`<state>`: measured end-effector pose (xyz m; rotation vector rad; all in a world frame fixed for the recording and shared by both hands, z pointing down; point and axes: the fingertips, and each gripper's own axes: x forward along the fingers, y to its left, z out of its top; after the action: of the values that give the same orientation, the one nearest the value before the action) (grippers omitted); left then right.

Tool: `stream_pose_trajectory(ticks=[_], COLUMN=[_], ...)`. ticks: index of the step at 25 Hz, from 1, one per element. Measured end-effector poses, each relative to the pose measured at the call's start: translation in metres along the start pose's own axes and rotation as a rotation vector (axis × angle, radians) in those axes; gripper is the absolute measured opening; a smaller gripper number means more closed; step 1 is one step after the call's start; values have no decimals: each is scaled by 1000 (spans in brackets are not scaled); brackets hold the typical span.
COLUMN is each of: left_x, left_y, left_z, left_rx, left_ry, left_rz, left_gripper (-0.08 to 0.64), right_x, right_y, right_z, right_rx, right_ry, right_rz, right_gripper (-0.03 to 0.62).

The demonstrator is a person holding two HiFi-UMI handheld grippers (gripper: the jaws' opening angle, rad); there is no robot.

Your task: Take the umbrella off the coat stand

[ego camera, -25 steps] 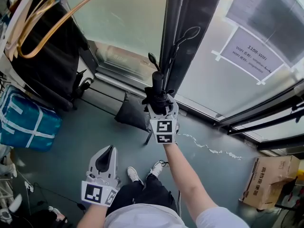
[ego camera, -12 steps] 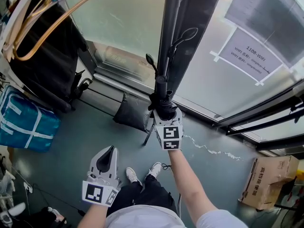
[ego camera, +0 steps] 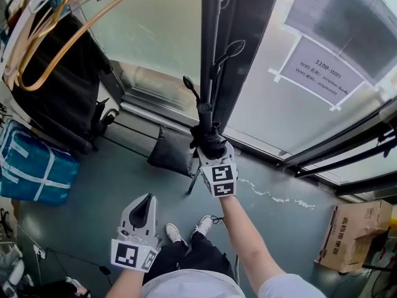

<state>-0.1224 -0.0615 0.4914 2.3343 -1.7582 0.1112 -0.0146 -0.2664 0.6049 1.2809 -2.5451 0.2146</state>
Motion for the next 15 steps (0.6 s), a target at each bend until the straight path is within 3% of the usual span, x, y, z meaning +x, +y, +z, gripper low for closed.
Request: stream_pose_trajectory(ticks=[10,15], left_x=[4,10], left_y=[8,5], left_z=[4,10], left_rx=[-9,-22], left_ry=[-19,-45], left_rz=[13,10], left_gripper=[26,26], right_x=[-12,-22], right_y=[-1,-4], right_z=[5,12], right_rx=[9,-32], right_ry=[-7,-7], right_rz=[37,44], right_gripper=[229,230])
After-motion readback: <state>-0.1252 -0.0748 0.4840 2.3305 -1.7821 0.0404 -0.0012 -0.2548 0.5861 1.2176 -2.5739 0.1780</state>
